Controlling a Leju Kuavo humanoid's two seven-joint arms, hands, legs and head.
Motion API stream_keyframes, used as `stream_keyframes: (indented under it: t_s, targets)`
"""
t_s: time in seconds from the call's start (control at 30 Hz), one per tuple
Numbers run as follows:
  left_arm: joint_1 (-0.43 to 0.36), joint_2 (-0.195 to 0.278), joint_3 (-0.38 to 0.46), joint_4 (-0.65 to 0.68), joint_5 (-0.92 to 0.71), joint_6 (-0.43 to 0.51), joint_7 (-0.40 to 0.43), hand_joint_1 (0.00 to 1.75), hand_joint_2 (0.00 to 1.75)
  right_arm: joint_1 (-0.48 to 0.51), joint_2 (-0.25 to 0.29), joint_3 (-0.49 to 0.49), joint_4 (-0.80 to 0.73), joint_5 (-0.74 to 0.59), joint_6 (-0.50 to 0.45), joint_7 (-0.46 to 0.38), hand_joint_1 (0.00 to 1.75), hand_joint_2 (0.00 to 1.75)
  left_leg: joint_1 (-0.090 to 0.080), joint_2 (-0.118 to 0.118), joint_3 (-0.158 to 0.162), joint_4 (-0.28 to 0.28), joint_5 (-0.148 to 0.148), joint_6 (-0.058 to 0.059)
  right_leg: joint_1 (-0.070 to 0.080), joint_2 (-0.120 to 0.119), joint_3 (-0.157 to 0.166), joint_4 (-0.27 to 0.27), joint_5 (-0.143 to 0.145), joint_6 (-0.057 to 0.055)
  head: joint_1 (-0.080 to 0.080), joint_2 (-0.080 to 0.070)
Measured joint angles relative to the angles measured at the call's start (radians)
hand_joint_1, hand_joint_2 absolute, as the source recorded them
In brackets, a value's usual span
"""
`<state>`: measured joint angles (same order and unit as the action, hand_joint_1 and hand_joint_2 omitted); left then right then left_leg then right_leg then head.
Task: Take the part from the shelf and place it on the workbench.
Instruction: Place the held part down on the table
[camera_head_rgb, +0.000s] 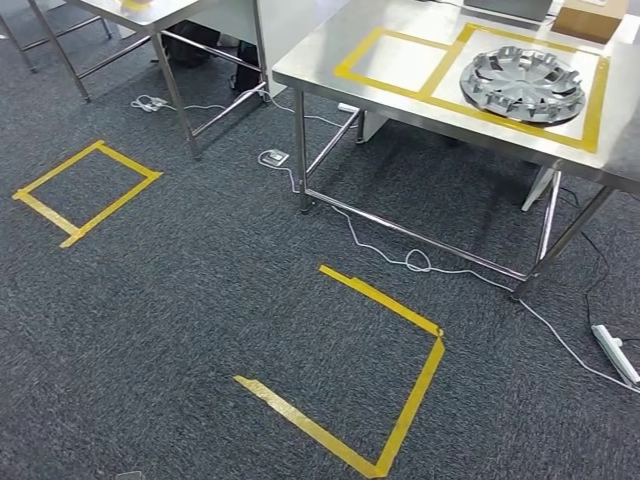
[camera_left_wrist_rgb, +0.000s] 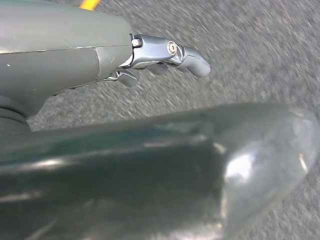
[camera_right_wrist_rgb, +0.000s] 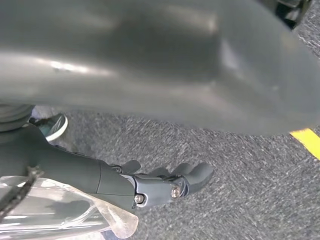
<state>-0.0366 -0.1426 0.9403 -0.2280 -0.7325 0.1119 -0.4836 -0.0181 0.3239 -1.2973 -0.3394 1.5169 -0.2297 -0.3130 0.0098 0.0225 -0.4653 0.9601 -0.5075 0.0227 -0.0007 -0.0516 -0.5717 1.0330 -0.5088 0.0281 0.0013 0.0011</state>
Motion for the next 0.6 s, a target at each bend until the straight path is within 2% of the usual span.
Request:
stream_keyframes:
  t_s: [0.07, 0.1, 0.13, 0.17, 0.2, 0.27, 0.3, 0.33, 0.37, 0.43, 0.47, 0.5, 0.53, 0.6]
  targets:
    - [-0.001, 0.001, 0.0, 0.0, 0.001, 0.0, 0.0, 0.0, 0.0, 0.002, 0.0, 0.0, -0.002, 0.0, 0.0, 0.0, 0.0, 0.0, -0.002, -0.009, -0.018, 0.0, 0.014, 0.01, -0.002, 0.036, -0.057, 0.131, -0.078, 0.005, 0.003, 0.0]
    - [-0.001, 0.001, 0.001, 0.0, 0.001, 0.0, 0.0, 0.0, 0.0, 0.003, 0.0, 0.0, -0.004, 0.0, 0.0, 0.0, 0.0, 0.0, -0.005, -0.014, -0.027, 0.0, 0.021, 0.011, -0.002, 0.044, -0.083, 0.198, -0.108, 0.005, 0.003, 0.0]
    - [0.0, 0.001, 0.001, 0.0, 0.001, 0.0, 0.0, 0.0, 0.0, 0.004, 0.0, 0.0, -0.004, 0.0, 0.0, 0.0, 0.0, 0.0, -0.007, -0.02, -0.034, 0.001, 0.027, 0.012, -0.002, 0.047, -0.096, 0.237, -0.119, 0.004, 0.003, 0.0]
    - [0.001, 0.001, 0.001, 0.0, 0.001, -0.001, 0.0, 0.0, 0.0, 0.005, 0.0, 0.0, -0.005, 0.0, 0.0, 0.0, 0.0, 0.0, -0.01, -0.027, -0.038, 0.001, 0.031, 0.013, -0.001, 0.049, -0.088, 0.236, -0.11, 0.001, 0.003, 0.0]
    - [0.001, 0.001, 0.001, 0.0, 0.001, -0.001, 0.0, 0.0, 0.0, 0.005, 0.0, 0.0, -0.006, 0.0, 0.0, 0.0, 0.0, 0.0, -0.013, -0.033, -0.041, 0.001, 0.034, 0.013, 0.0, 0.051, -0.059, 0.191, -0.083, -0.004, 0.003, 0.0]
    - [0.0, 0.0, 0.001, 0.0, 0.001, -0.001, 0.0, 0.0, 0.0, 0.005, 0.0, 0.001, -0.007, 0.0, 0.0, 0.0, 0.0, 0.0, -0.019, -0.048, -0.043, 0.002, 0.039, 0.01, 0.002, 0.074, 0.028, 0.042, -0.019, -0.021, 0.002, 0.0]
    - [-0.002, -0.001, 0.001, 0.0, 0.001, -0.001, 0.0, 0.0, 0.0, 0.005, 0.0, 0.001, -0.008, 0.0, 0.0, -0.001, 0.0, 0.0, -0.021, -0.054, -0.046, 0.004, 0.041, 0.008, 0.002, 0.086, 0.061, -0.021, -0.002, -0.028, 0.002, 0.0]
    - [-0.004, -0.002, 0.001, 0.0, 0.001, -0.002, 0.0, 0.0, 0.0, 0.005, 0.0, 0.002, -0.009, 0.0, 0.0, -0.002, 0.0, 0.0, -0.022, -0.061, -0.051, 0.006, 0.044, 0.004, 0.002, 0.096, 0.08, -0.057, 0.004, -0.032, 0.002, 0.0]
    - [-0.005, -0.002, 0.001, 0.0, 0.001, -0.002, 0.0, 0.0, 0.0, 0.006, 0.0, 0.002, -0.01, 0.0, 0.001, -0.003, 0.0, 0.0, -0.022, -0.066, -0.057, 0.008, 0.048, -0.001, 0.002, 0.099, 0.086, -0.07, 0.001, -0.035, 0.002, 0.0]
    - [-0.004, -0.002, 0.002, 0.0, 0.0, -0.001, -0.001, 0.0, 0.0, 0.007, 0.003, 0.003, -0.014, 0.001, 0.006, -0.006, 0.0, 0.0, -0.018, -0.076, -0.066, 0.011, 0.053, -0.013, 0.001, 0.086, 0.088, -0.078, 0.008, -0.037, 0.003, 0.0]
    - [-0.003, -0.001, 0.002, 0.0, 0.0, 0.0, -0.002, 0.0, 0.0, 0.008, 0.004, 0.003, -0.017, 0.001, 0.01, -0.009, 0.0, 0.0, -0.017, -0.074, -0.072, 0.021, 0.045, -0.018, -0.001, 0.078, 0.088, -0.083, 0.013, -0.04, 0.002, 0.0]
    - [-0.003, 0.0, 0.002, 0.0, -0.001, 0.0, -0.004, 0.0, 0.0, 0.01, 0.006, 0.003, -0.021, 0.001, 0.014, -0.011, 0.0, 0.0, -0.015, -0.066, -0.085, 0.046, 0.027, -0.023, -0.004, 0.068, 0.088, -0.088, 0.018, -0.043, -0.002, 0.0]
    - [-0.004, 0.0, 0.002, 0.0, -0.001, 0.001, -0.005, 0.0, 0.0, 0.012, 0.007, 0.003, -0.024, 0.0, 0.017, -0.014, 0.0, 0.0, -0.013, -0.055, -0.108, 0.094, -0.004, -0.029, -0.006, 0.057, 0.087, -0.091, 0.021, -0.045, -0.005, 0.0]
    - [-0.005, 0.0, 0.002, 0.0, -0.005, 0.002, -0.009, 0.0, 0.0, 0.017, 0.007, 0.003, -0.031, -0.003, 0.02, -0.017, 0.0, 0.0, -0.005, -0.039, -0.17, 0.234, -0.073, -0.043, -0.005, 0.035, 0.082, -0.09, 0.022, -0.047, -0.01, 0.0]
